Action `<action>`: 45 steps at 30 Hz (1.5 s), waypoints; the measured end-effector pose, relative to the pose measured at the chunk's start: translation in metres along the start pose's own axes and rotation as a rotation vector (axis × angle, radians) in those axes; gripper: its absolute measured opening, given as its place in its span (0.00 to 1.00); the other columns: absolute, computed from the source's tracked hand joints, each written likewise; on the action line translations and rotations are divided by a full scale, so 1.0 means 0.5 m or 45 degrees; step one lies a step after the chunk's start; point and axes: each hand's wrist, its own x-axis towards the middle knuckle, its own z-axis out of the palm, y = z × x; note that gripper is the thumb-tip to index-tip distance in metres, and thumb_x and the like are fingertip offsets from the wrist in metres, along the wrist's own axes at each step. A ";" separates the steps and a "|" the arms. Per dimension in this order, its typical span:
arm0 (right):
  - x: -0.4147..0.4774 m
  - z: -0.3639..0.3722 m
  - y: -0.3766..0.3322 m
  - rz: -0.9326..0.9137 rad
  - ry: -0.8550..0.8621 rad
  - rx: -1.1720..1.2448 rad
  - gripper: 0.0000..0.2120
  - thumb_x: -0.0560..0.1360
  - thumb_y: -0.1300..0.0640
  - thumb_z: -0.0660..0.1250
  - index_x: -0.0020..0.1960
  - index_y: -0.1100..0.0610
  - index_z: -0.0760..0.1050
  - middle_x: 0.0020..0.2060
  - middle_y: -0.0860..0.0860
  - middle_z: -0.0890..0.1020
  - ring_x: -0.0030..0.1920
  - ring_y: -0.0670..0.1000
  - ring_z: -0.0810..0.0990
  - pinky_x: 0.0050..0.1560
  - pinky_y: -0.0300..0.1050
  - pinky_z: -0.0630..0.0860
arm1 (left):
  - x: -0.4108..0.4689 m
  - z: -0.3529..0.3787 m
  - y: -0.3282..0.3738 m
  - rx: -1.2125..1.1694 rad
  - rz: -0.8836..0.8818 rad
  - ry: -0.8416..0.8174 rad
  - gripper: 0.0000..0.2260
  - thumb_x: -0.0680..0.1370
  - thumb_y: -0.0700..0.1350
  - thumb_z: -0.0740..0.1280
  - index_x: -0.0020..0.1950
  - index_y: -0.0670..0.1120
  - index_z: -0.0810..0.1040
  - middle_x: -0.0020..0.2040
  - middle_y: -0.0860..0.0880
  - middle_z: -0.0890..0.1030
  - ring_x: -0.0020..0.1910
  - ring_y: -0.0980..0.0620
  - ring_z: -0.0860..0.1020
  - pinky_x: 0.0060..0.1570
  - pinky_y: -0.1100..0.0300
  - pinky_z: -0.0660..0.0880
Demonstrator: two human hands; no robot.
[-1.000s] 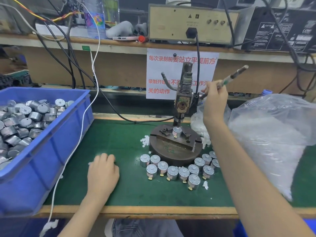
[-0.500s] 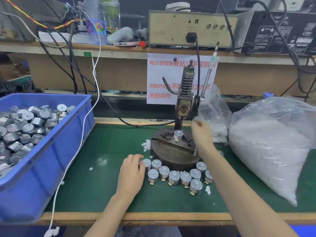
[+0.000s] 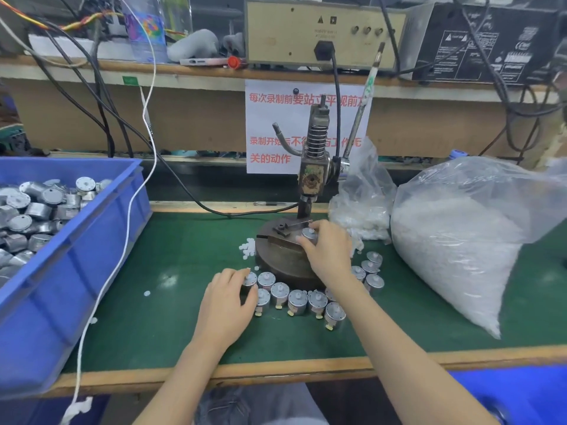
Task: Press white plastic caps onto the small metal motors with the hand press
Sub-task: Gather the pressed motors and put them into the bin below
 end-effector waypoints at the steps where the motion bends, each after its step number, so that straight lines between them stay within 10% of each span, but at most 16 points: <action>1: -0.015 -0.019 0.011 0.039 0.081 0.176 0.18 0.75 0.49 0.66 0.60 0.58 0.73 0.54 0.52 0.77 0.58 0.54 0.72 0.61 0.48 0.66 | -0.002 -0.001 0.001 -0.006 0.004 -0.009 0.17 0.78 0.47 0.62 0.65 0.44 0.73 0.54 0.49 0.74 0.56 0.49 0.70 0.57 0.59 0.66; 21: -0.090 -0.088 0.258 0.302 -0.062 0.316 0.20 0.75 0.63 0.63 0.67 0.61 0.70 0.63 0.58 0.73 0.64 0.53 0.69 0.57 0.34 0.60 | -0.002 -0.005 0.000 -0.072 -0.033 -0.026 0.14 0.77 0.43 0.64 0.61 0.43 0.76 0.51 0.48 0.74 0.53 0.48 0.73 0.51 0.55 0.69; 33: -0.023 -0.088 0.263 0.039 -0.652 0.036 0.34 0.70 0.52 0.72 0.72 0.51 0.63 0.75 0.51 0.55 0.74 0.52 0.55 0.72 0.45 0.54 | -0.005 -0.003 0.002 -0.023 -0.011 0.007 0.13 0.77 0.44 0.64 0.60 0.43 0.76 0.53 0.50 0.74 0.54 0.50 0.72 0.48 0.58 0.69; 37: -0.027 -0.083 0.267 -0.035 -0.548 0.054 0.25 0.69 0.54 0.74 0.64 0.54 0.72 0.69 0.52 0.62 0.64 0.49 0.68 0.62 0.35 0.62 | -0.004 -0.001 0.003 0.006 0.002 0.009 0.13 0.76 0.43 0.65 0.59 0.42 0.76 0.53 0.49 0.75 0.54 0.49 0.73 0.47 0.58 0.68; 45: -0.073 -0.065 0.278 -0.077 -0.195 -0.095 0.18 0.68 0.55 0.73 0.55 0.58 0.76 0.57 0.55 0.70 0.57 0.58 0.71 0.57 0.46 0.69 | -0.003 -0.001 0.003 -0.014 -0.021 0.012 0.11 0.75 0.42 0.66 0.57 0.43 0.78 0.51 0.49 0.75 0.49 0.47 0.75 0.47 0.54 0.71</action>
